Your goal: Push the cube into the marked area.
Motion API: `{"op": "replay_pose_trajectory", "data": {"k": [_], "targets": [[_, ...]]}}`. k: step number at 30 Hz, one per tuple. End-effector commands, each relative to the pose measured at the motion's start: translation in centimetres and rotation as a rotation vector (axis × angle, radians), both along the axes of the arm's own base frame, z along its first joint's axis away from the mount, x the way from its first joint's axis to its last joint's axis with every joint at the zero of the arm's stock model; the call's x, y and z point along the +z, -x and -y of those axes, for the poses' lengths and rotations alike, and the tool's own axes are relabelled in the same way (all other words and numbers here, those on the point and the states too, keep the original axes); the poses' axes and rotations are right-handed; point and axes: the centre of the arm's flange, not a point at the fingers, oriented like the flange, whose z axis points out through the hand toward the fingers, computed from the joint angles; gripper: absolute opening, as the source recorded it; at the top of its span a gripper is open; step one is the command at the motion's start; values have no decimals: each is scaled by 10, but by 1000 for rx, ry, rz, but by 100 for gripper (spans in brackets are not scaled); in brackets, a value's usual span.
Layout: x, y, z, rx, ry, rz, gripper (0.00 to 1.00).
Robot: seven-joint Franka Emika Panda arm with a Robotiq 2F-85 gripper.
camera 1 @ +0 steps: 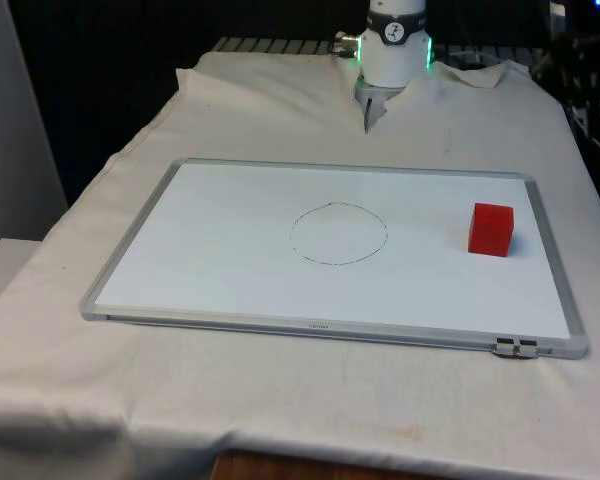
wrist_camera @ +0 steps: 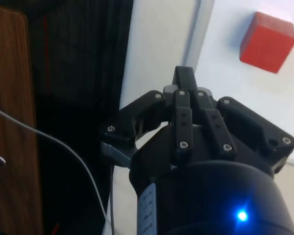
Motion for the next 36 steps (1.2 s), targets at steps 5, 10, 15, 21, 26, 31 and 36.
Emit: {"op": "replay_pose_trajectory", "data": {"k": [5,10,15,21,26,31,36], "targets": [[-19,-7,-11,-13,-4,-9,0],[-34,-11,-19,-15,5,-17,0],[-59,-11,-32,-41,5,-29,0],[-76,-10,-35,-62,11,-39,0],[-90,-9,-35,-67,18,-54,0],[-117,-9,-30,-81,27,-66,0],[-132,-9,-27,-87,41,-76,0]]}}
